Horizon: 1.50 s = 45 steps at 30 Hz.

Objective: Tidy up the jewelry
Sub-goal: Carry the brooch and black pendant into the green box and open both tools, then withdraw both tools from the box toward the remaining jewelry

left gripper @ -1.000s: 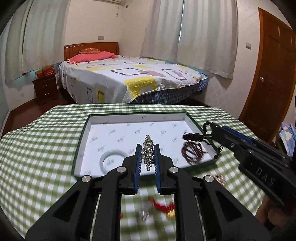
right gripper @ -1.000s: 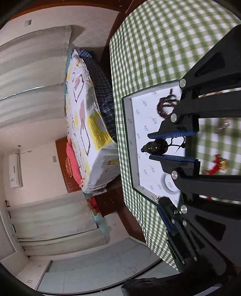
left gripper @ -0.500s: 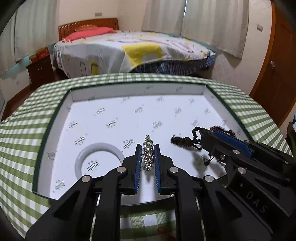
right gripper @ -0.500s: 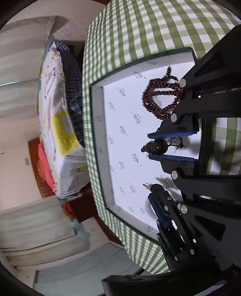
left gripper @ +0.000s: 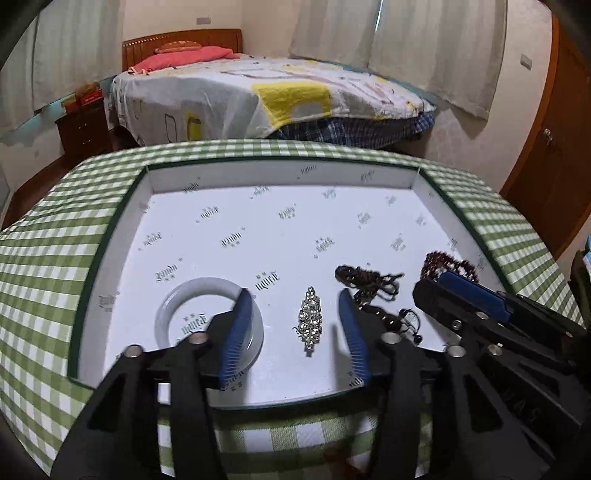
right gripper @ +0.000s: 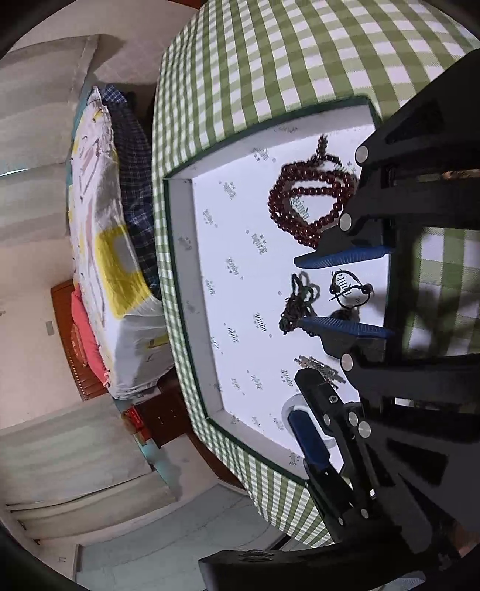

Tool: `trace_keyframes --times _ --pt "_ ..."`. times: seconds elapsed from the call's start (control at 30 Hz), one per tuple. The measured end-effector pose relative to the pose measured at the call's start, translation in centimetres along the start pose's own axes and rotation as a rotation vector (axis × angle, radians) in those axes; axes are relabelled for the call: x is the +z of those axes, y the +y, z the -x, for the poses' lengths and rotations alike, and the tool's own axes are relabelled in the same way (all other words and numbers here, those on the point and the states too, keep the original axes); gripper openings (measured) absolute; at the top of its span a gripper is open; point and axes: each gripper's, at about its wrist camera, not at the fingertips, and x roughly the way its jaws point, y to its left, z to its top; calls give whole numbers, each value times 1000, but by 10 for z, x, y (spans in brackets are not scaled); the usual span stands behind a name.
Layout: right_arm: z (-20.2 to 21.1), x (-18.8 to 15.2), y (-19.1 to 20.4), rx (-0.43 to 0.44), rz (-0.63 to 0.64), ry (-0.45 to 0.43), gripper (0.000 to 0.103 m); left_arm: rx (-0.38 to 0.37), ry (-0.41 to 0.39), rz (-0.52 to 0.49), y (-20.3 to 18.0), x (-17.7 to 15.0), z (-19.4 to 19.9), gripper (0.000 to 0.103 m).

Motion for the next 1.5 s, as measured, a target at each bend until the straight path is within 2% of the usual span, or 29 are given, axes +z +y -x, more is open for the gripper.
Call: trace_keyframes --times 0.27,0.43,0.77,1.0,1.2,1.5 --pt "51 -7 7 -16 23 -82 28 25 -116 -6 -1 -4 56 60" --pt "78 -24 9 -31 15 -105 28 23 -146 4 1 -18 88 60" --pt "107 -77 19 -45 27 -71 28 45 -138 37 10 -62 132 61" --pt "114 -102 18 -49 24 -50 28 66 -117 73 25 -92 146 61" --pt "115 -107 11 -63 13 -47 28 89 -91 102 36 -108 148 61" --pt "112 -100 -1 -103 -8 -51 28 87 -104 101 34 -101 147 61"
